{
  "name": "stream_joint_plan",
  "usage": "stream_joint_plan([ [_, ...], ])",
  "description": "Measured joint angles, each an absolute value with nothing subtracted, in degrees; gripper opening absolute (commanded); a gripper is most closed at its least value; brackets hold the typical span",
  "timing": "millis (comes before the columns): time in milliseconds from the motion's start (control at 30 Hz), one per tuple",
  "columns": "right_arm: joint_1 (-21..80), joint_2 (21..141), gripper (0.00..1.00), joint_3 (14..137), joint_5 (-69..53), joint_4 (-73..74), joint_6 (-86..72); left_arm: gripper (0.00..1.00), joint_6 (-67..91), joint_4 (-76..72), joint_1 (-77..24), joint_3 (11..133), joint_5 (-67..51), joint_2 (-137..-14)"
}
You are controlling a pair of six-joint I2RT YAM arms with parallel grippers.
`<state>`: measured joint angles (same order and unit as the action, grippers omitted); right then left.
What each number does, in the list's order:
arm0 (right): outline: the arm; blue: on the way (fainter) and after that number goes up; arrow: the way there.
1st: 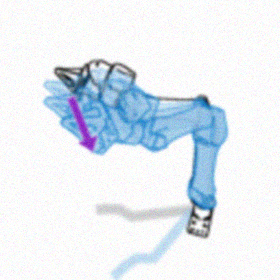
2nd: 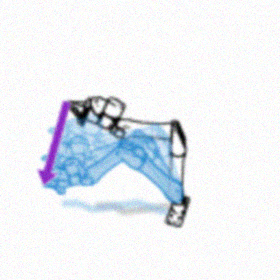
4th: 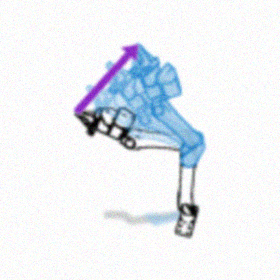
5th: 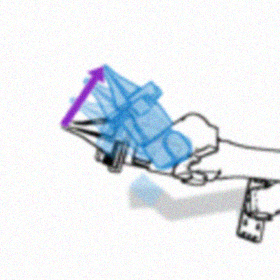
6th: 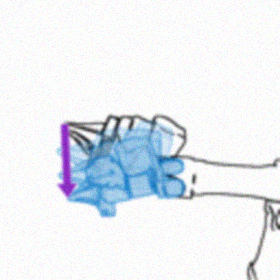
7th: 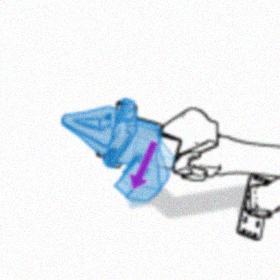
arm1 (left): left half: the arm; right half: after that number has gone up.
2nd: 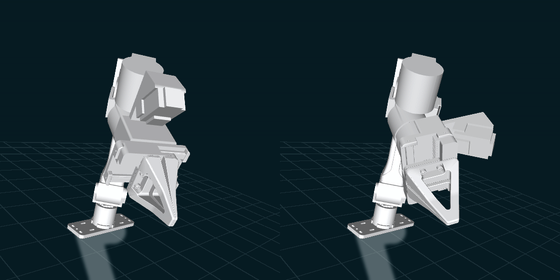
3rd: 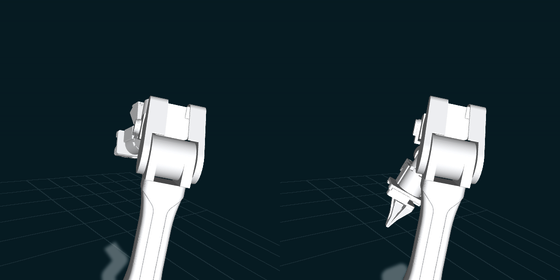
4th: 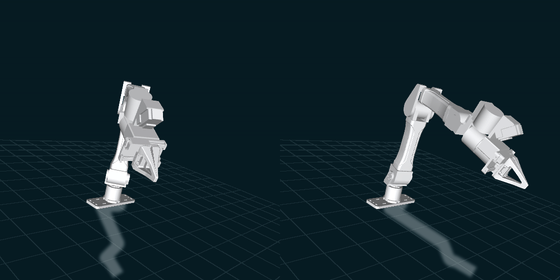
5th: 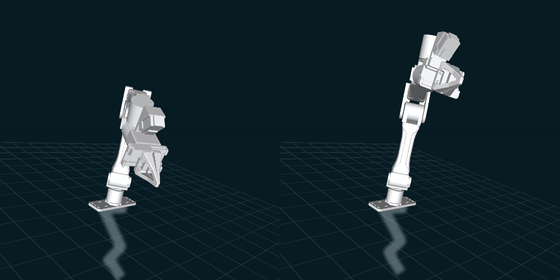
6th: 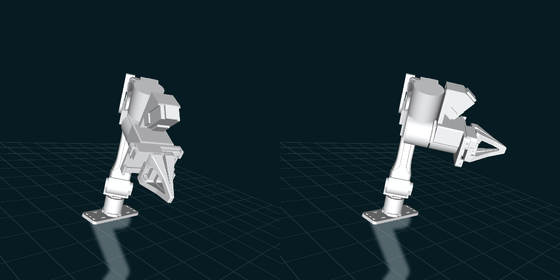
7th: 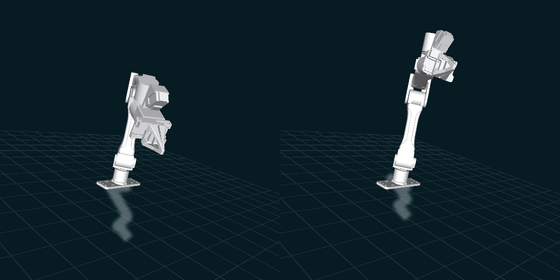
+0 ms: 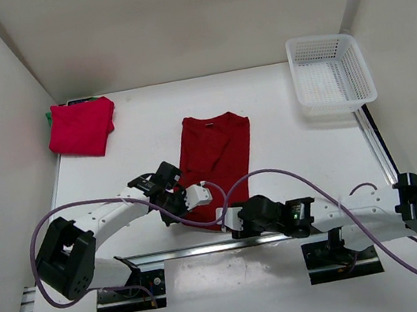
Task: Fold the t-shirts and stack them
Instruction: Grab one side of the 2/3 rectangular tshirt with both arms
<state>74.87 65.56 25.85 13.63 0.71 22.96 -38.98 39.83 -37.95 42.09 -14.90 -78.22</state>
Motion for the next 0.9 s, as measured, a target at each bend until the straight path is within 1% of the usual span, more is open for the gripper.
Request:
stream_joint_plan([
  [300, 74.0, 66.5, 0.58, 26.1, 13.6, -1.4, 24.6, 0.03, -38.9, 39.8, -37.6, 42.1, -15.0, -78.2],
  [600, 74.5, 65.7, 0.58, 26.1, 8.5, 2.2, 23.2, 0.01, -38.9, 39.8, -37.6, 42.1, -15.0, -78.2],
  [667, 74.1, 65.8, 0.58, 26.1, 8.1, 2.1, 22.9, 0.03, -38.9, 39.7, -37.6, 42.1, -15.0, -78.2],
  [900, 72.6, 67.5, 0.58, 25.8, 7.3, 1.3, 22.8, 0.01, -38.9, 39.4, -37.6, 42.1, -15.0, -78.2],
])
